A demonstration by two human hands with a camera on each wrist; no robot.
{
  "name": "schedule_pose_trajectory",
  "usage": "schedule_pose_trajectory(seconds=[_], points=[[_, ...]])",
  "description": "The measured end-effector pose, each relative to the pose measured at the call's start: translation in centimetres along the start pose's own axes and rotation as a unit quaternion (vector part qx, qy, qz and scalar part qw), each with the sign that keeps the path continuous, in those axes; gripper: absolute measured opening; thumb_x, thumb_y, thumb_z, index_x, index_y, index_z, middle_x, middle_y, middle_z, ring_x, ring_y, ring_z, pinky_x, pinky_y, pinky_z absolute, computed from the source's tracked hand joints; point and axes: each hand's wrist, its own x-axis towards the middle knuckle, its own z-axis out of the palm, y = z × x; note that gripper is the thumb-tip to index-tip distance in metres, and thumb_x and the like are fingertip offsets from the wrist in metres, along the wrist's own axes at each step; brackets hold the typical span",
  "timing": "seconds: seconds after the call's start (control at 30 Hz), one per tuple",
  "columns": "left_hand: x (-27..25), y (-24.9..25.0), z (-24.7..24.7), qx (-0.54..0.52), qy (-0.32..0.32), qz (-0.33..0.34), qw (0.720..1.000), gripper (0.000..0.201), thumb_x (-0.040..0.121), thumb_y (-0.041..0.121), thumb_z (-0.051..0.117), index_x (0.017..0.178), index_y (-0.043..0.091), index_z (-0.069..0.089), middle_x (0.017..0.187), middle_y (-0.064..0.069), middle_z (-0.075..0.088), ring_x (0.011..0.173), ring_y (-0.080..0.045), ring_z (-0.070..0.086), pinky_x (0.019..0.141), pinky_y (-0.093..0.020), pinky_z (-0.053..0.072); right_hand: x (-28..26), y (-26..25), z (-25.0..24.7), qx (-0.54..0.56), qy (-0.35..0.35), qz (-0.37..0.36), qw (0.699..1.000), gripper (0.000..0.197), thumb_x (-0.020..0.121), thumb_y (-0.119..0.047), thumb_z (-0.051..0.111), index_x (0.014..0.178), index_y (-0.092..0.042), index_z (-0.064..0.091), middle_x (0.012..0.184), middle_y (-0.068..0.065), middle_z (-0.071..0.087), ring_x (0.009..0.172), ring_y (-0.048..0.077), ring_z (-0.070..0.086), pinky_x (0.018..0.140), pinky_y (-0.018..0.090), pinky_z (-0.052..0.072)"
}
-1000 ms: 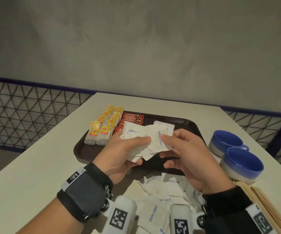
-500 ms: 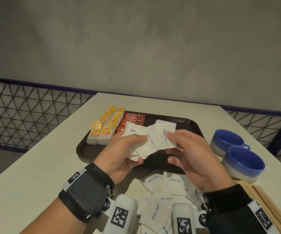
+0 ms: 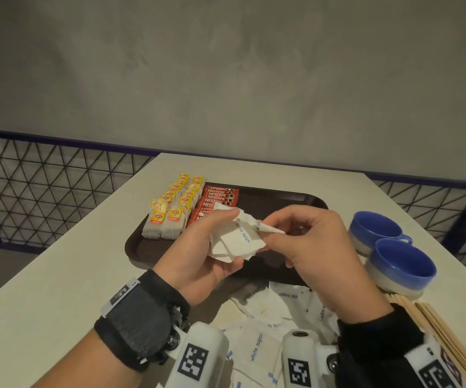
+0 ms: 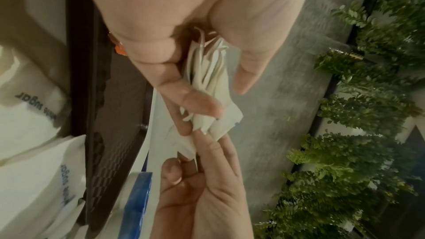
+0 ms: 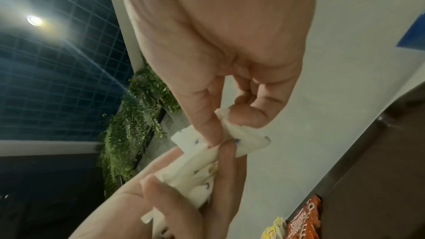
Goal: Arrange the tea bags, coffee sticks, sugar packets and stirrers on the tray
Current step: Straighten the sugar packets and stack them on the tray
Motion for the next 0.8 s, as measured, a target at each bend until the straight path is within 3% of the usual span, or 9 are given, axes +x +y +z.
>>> schedule_pose_trajectory(seconds=[0.07,0.13,0.27,0.37,0.47,0.5,0.6,0.7,0.8], points=[[-0.1,0.0,0.2,0.016,-0.01,0.02,1.0,0.02,0.082,0.028,0.074,0.097,0.015,0.08,0.105,-0.014,0.076,0.086,-0.025,0.072,0.042,-0.021,0.049,0.1,0.1,0.1,-0.022,-0.017,0.005,1.0,0.017,0.08,-0.01,0.084,0.078,-0.027,0.08,0.079,0.003,0.073,0.068,0.019,0.066,0.054,0.029,0.057],[0.1,-0.2,0.0,0.039,-0.008,0.046,0.998,0.028,0.082,0.017,0.073,0.11,0.012,0.074,0.1,-0.011,0.077,0.075,-0.019,0.072,0.044,-0.021,0.049,0.1,0.1,0.0,-0.021,-0.036,0.02,0.999,0.018,0.078,-0.008,0.084,0.08,-0.026,0.081,0.082,0.001,0.073,0.076,0.022,0.068,0.063,0.036,0.06],[0.3,-0.4,-0.5,0.072,0.003,0.079,0.994,0.038,0.087,0.0,0.064,0.123,0.014,0.067,0.11,-0.01,0.077,0.08,-0.019,0.071,0.045,-0.023,0.048,-0.1,-0.2,0.0,-0.018,-0.073,0.043,0.996,0.016,0.083,-0.014,0.078,0.087,-0.03,0.081,0.091,-0.006,0.073,0.082,0.009,0.068,0.07,0.025,0.059],[0.4,-0.3,-0.8,0.078,0.013,0.095,0.992,0.046,0.082,0.0,0.07,0.125,0.015,0.065,0.107,-0.011,0.077,0.08,-0.02,0.072,0.05,-0.026,0.049,0.2,-0.1,0.1,0.008,-0.029,0.043,0.999,0.019,0.086,-0.022,0.077,0.1,-0.033,0.076,0.094,0.0,0.071,0.085,0.011,0.065,0.067,0.02,0.057],[0.6,-0.3,-1.0,0.092,0.013,0.099,0.991,0.055,0.076,0.004,0.077,0.128,0.016,0.064,0.11,-0.012,0.076,0.089,-0.026,0.073,0.062,-0.032,0.051,0.3,0.0,0.1,0.025,-0.015,0.07,0.997,0.034,0.087,-0.024,0.079,0.117,-0.032,0.064,0.099,-0.003,0.069,0.083,-0.002,0.066,0.064,0.018,0.059],[0.6,-0.3,-1.0,0.1,0.012,0.099,0.99,0.055,0.076,0.005,0.078,0.128,0.016,0.064,0.112,-0.013,0.076,0.087,-0.026,0.072,0.057,-0.03,0.051,0.3,-0.1,0.1,0.042,-0.033,0.083,0.995,0.036,0.087,-0.021,0.079,0.119,-0.029,0.064,0.099,-0.005,0.073,0.083,-0.003,0.069,0.066,0.023,0.061],[0.7,-0.4,-0.8,0.108,0.022,0.095,0.989,0.053,0.078,0.008,0.079,0.129,0.015,0.064,0.113,-0.015,0.075,0.081,-0.023,0.07,0.042,-0.025,0.046,0.2,0.0,0.1,0.075,-0.057,0.107,0.99,0.029,0.09,-0.01,0.075,0.116,-0.02,0.067,0.096,-0.004,0.078,0.081,0.012,0.074,0.07,0.037,0.063],[0.7,-0.5,-0.7,0.1,0.033,0.09,0.99,0.048,0.08,0.011,0.078,0.126,0.014,0.065,0.105,-0.013,0.078,0.074,-0.02,0.071,0.041,-0.024,0.044,0.4,0.2,-0.1,0.096,-0.029,0.105,0.989,0.02,0.092,-0.007,0.072,0.109,-0.016,0.067,0.092,-0.004,0.079,0.076,0.011,0.074,0.066,0.032,0.063],[0.7,-0.5,-0.7,0.101,0.023,0.076,0.992,0.046,0.08,0.015,0.077,0.125,0.014,0.065,0.098,-0.011,0.078,0.07,-0.018,0.072,0.041,-0.024,0.043,0.5,0.1,-0.1,0.12,-0.017,0.124,0.985,0.013,0.095,-0.009,0.07,0.106,-0.014,0.066,0.091,-0.007,0.079,0.08,0.012,0.076,0.068,0.035,0.063]])
